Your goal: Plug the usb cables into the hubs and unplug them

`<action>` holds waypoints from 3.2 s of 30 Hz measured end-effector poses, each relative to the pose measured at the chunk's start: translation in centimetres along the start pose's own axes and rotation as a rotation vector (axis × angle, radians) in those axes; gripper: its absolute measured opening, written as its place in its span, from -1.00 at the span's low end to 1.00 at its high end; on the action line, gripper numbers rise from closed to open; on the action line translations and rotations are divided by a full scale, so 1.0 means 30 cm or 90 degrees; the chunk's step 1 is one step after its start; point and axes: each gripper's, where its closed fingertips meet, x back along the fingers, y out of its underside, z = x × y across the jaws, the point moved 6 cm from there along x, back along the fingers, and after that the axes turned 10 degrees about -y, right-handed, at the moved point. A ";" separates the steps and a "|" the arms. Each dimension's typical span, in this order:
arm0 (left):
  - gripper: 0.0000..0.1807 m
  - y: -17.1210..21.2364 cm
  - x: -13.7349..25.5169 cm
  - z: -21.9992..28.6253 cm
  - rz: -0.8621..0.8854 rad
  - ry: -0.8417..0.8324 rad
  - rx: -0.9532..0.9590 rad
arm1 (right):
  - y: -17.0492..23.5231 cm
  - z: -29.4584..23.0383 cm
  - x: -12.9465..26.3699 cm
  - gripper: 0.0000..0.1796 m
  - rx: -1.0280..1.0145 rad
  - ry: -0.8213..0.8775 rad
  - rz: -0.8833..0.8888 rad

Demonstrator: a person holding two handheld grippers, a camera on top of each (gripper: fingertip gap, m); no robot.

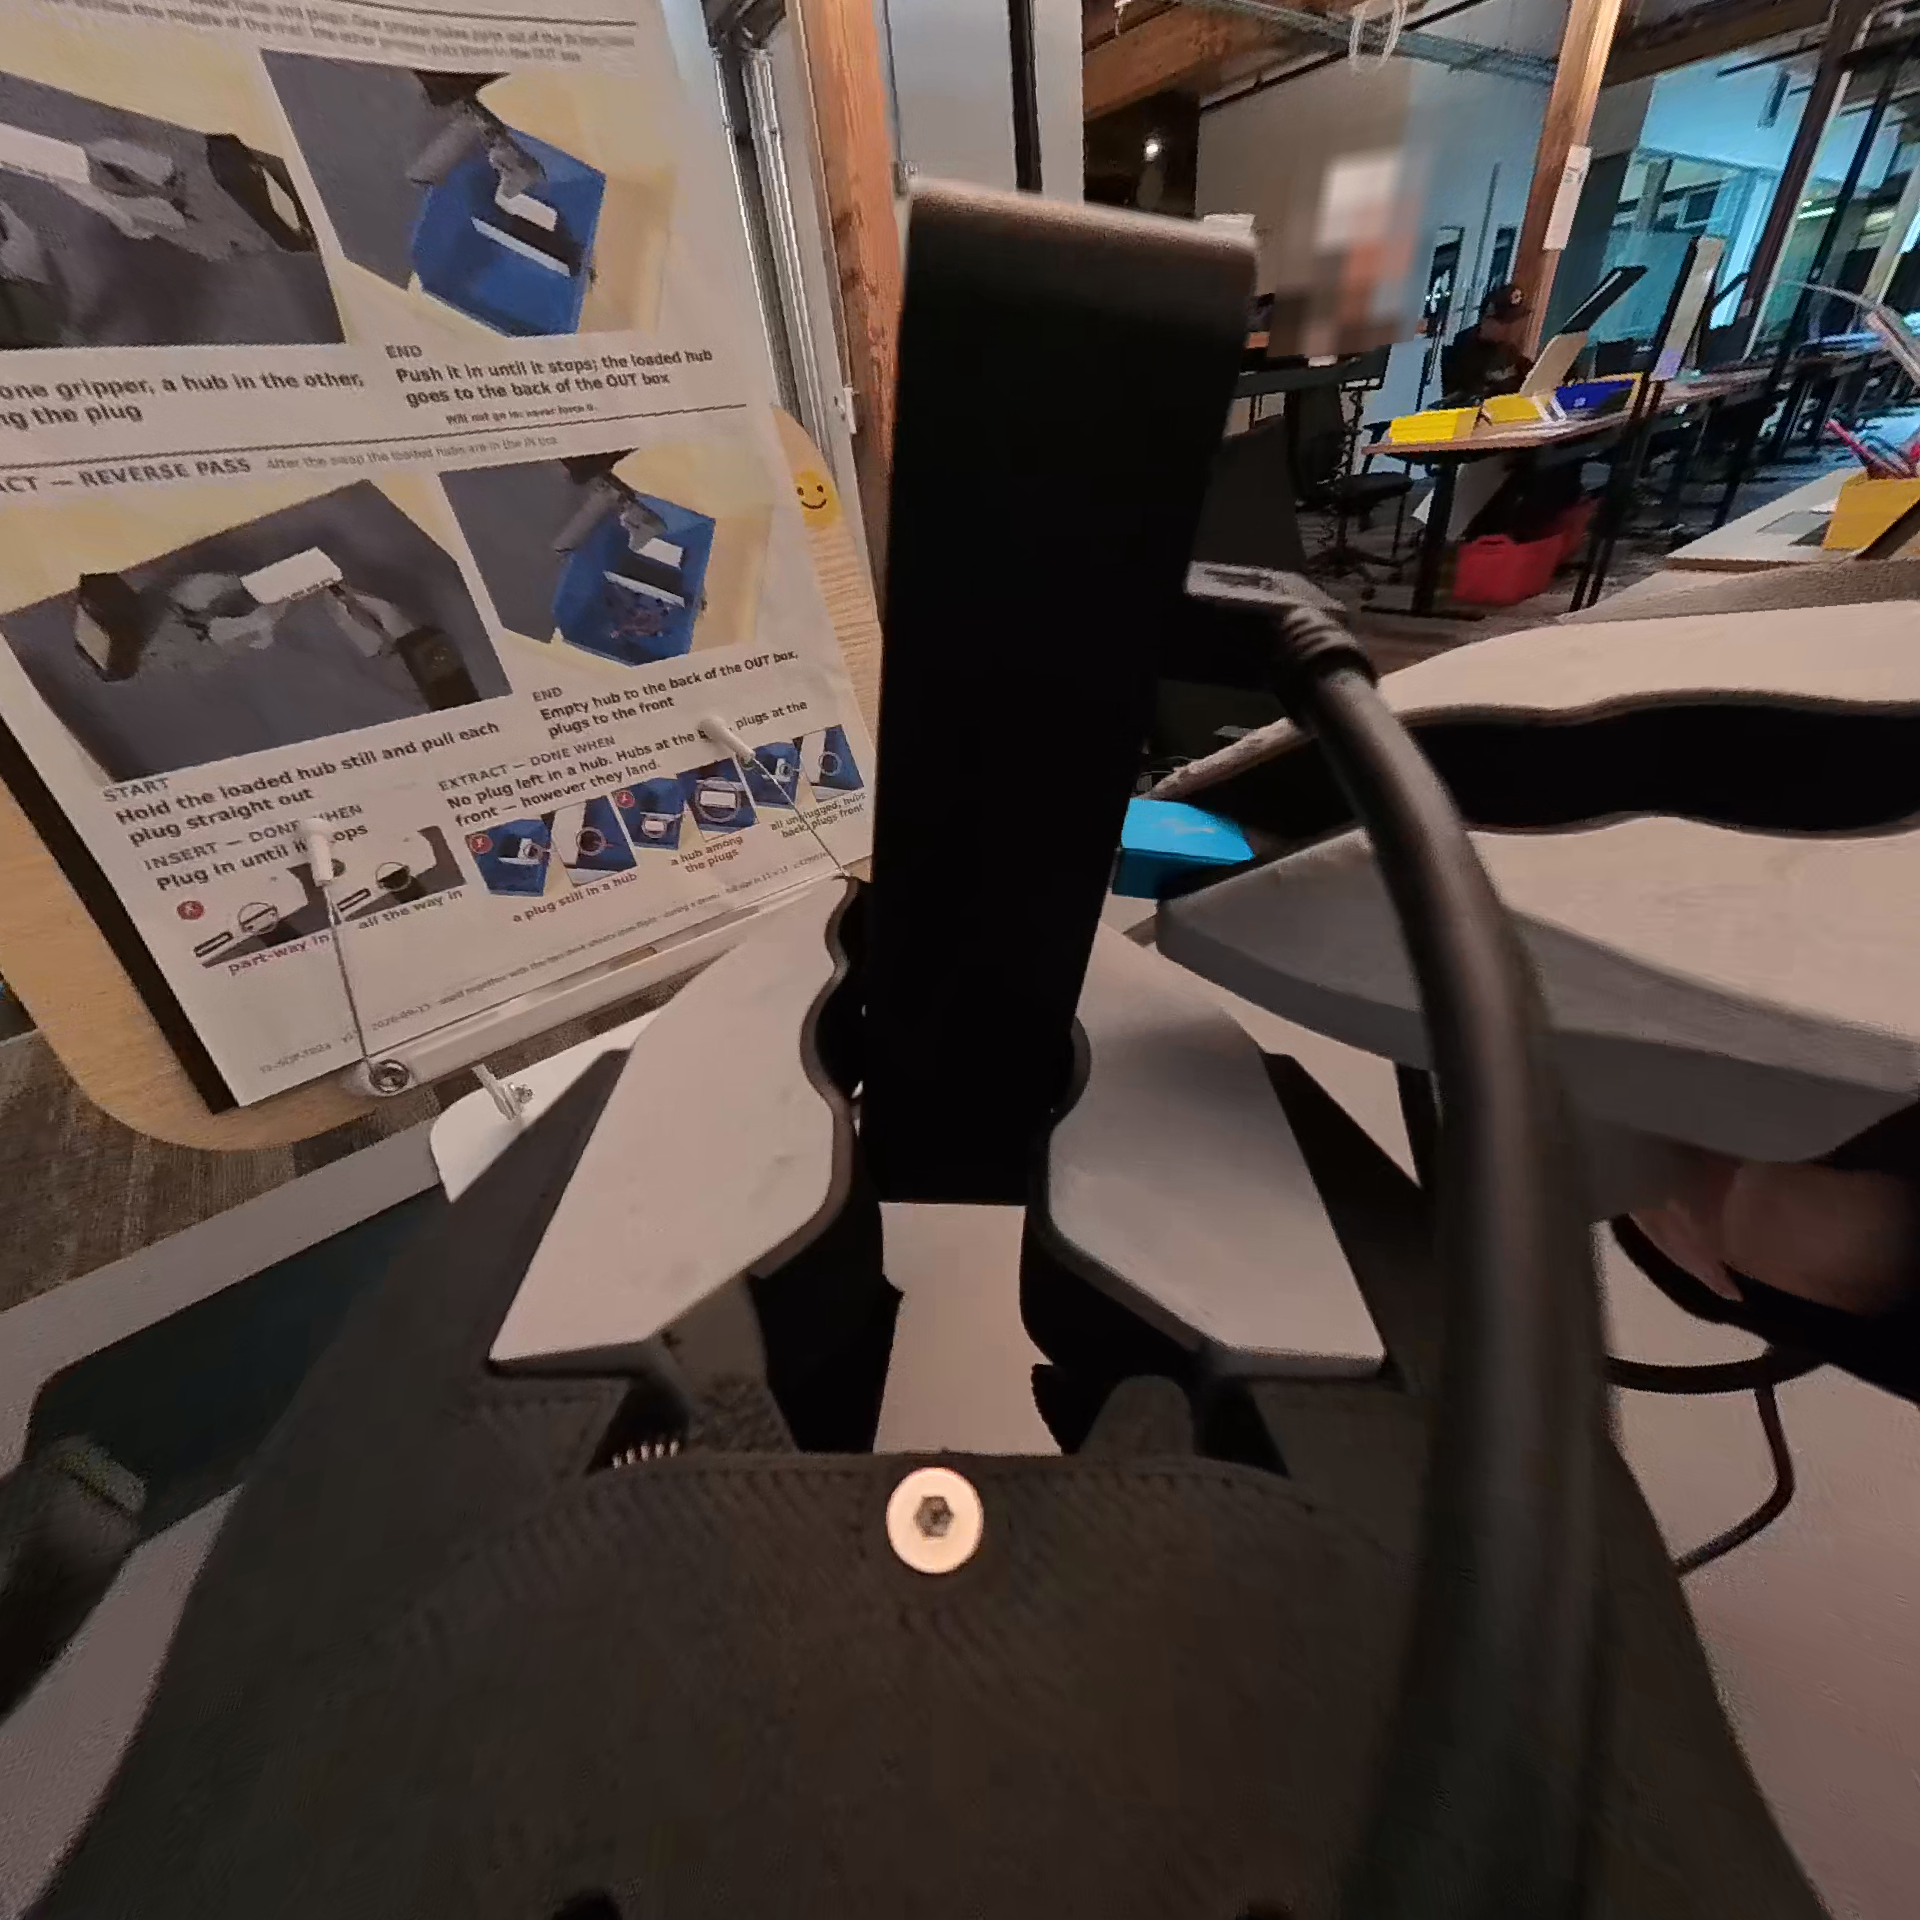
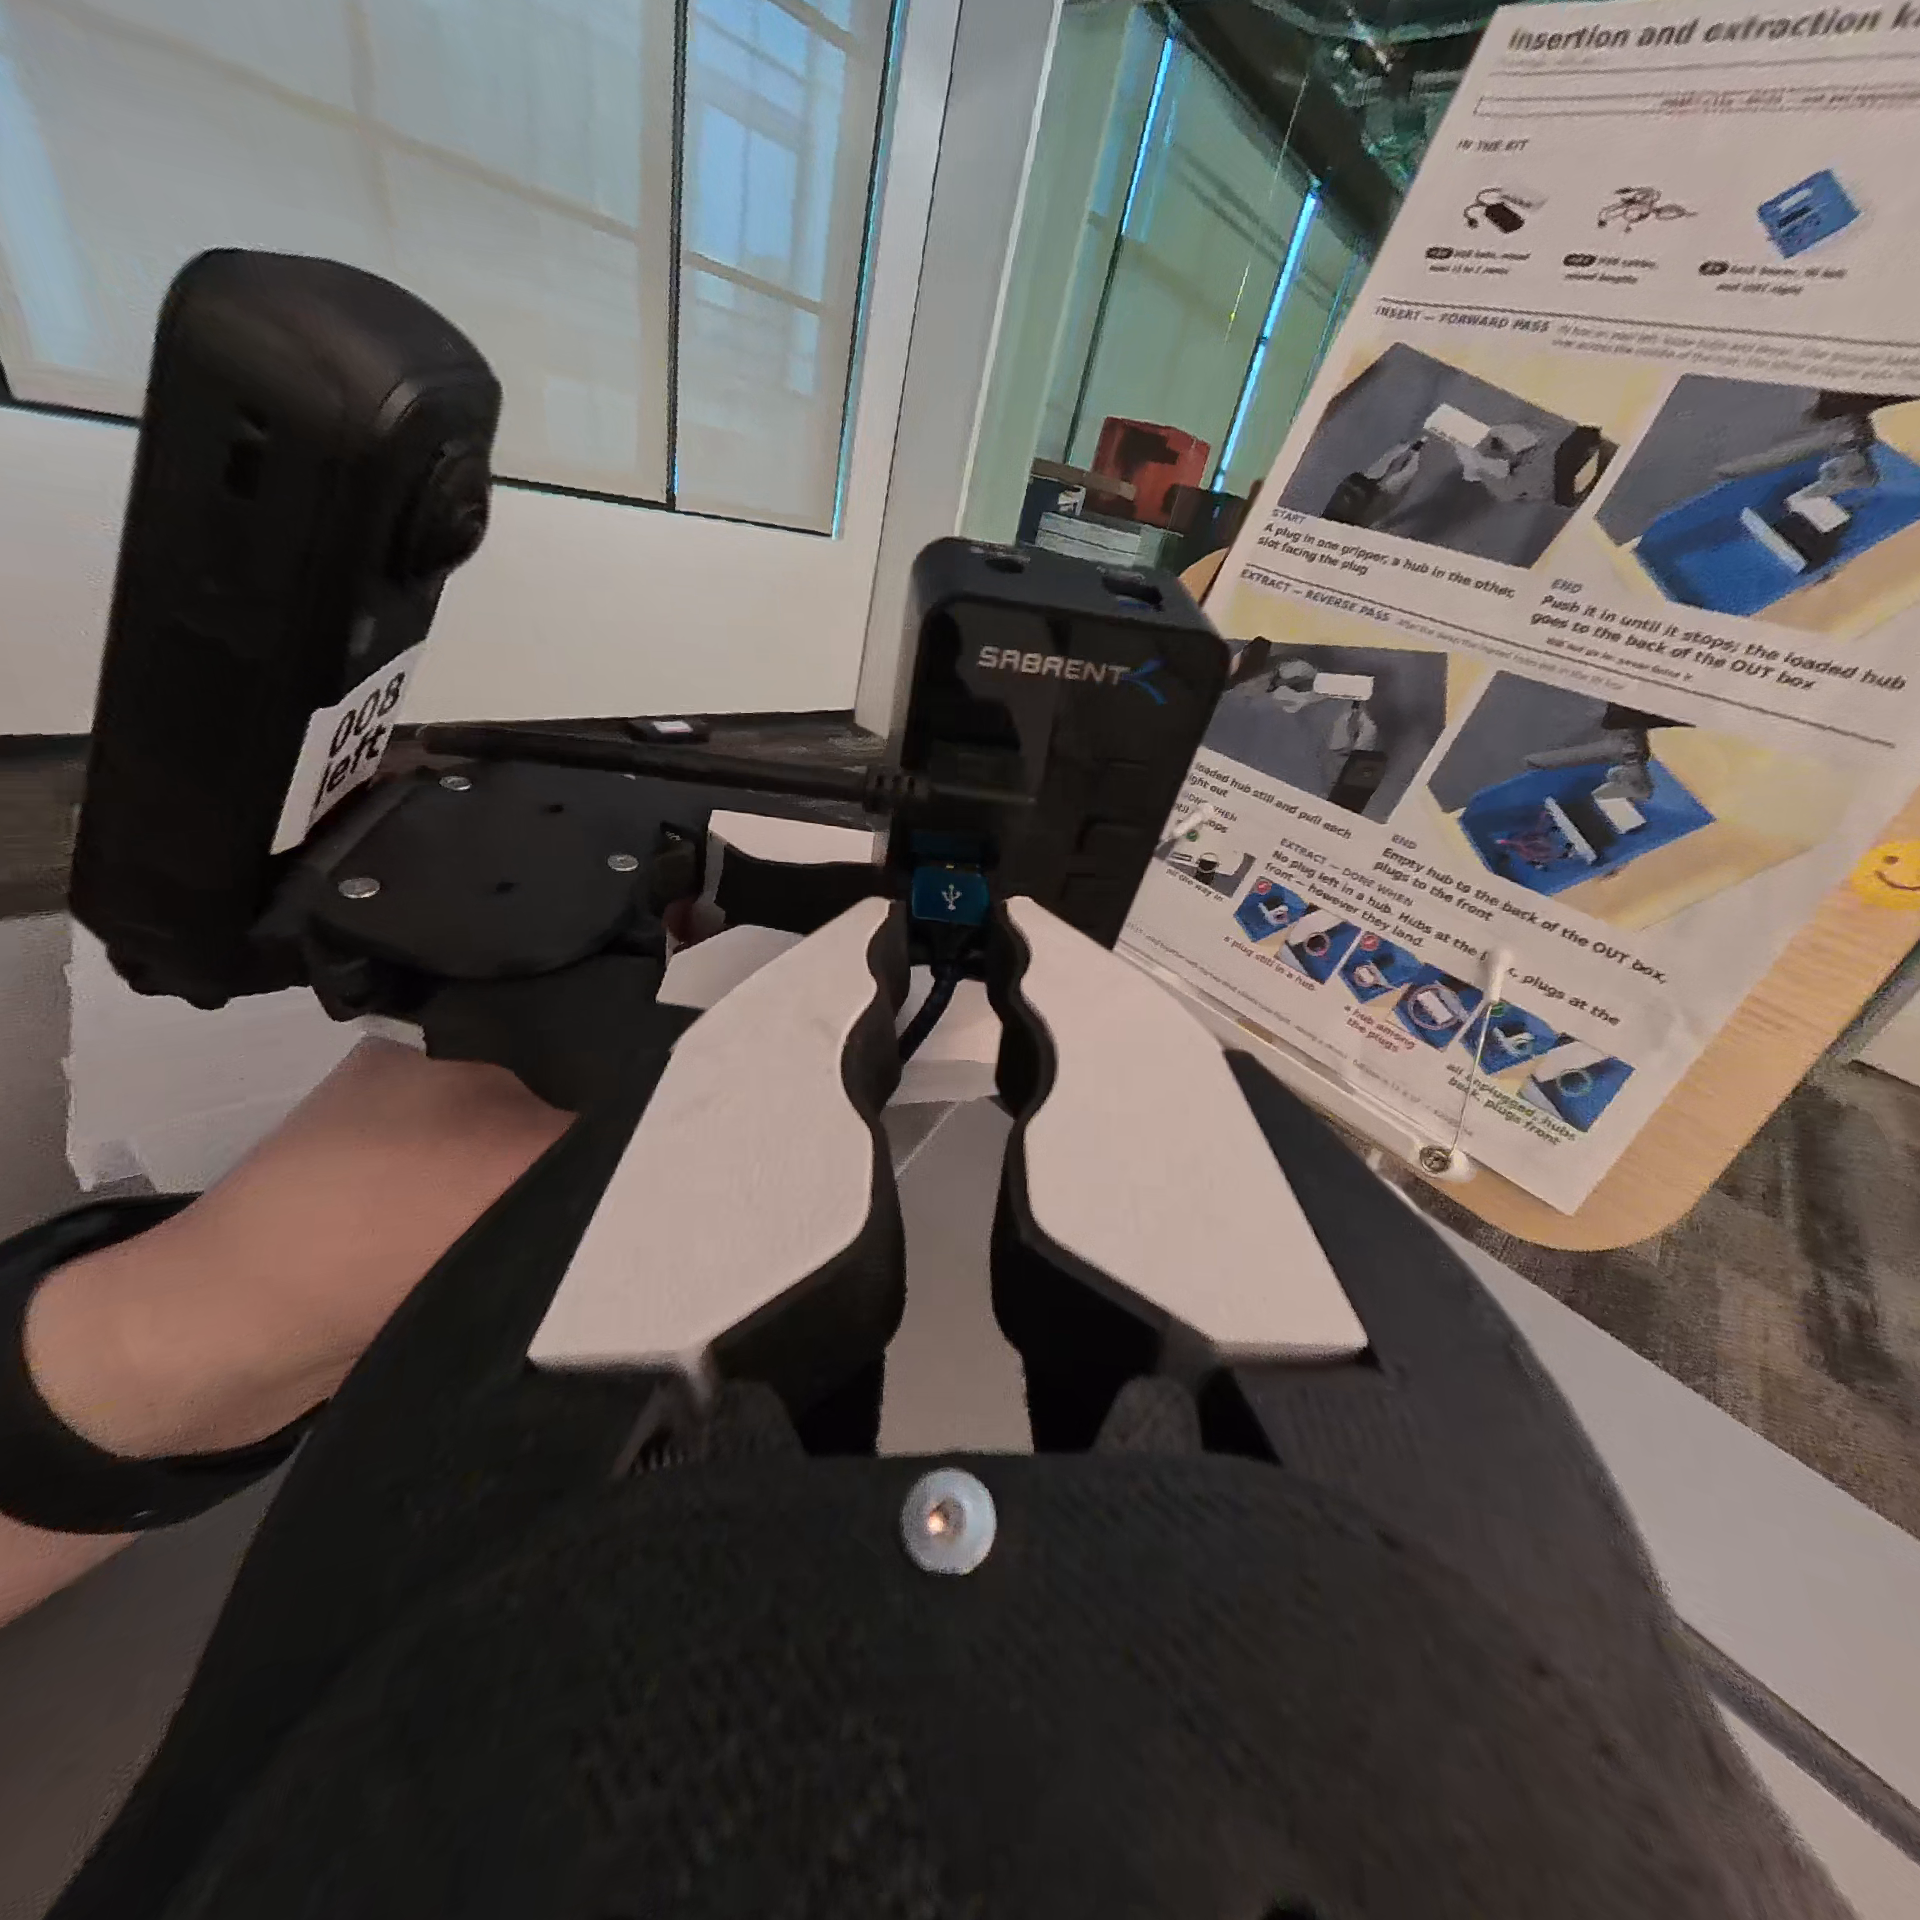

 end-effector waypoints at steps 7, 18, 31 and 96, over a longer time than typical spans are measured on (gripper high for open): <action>-0.70 -0.011 0.012 -0.059 0.003 0.031 0.102 | -0.021 0.009 0.028 -0.84 0.010 -0.046 0.019; -0.70 -0.107 0.142 -0.203 0.061 0.065 0.121 | 0.086 0.076 0.138 -0.84 -0.047 -0.294 -0.232; -0.70 -0.126 0.153 -0.182 0.045 0.071 0.063 | 0.515 -0.268 0.078 -0.81 0.123 -0.619 -0.481; -0.70 -0.131 0.133 -0.009 0.007 0.162 0.023 | 0.700 0.573 1.315 -0.83 -0.122 -0.151 -0.526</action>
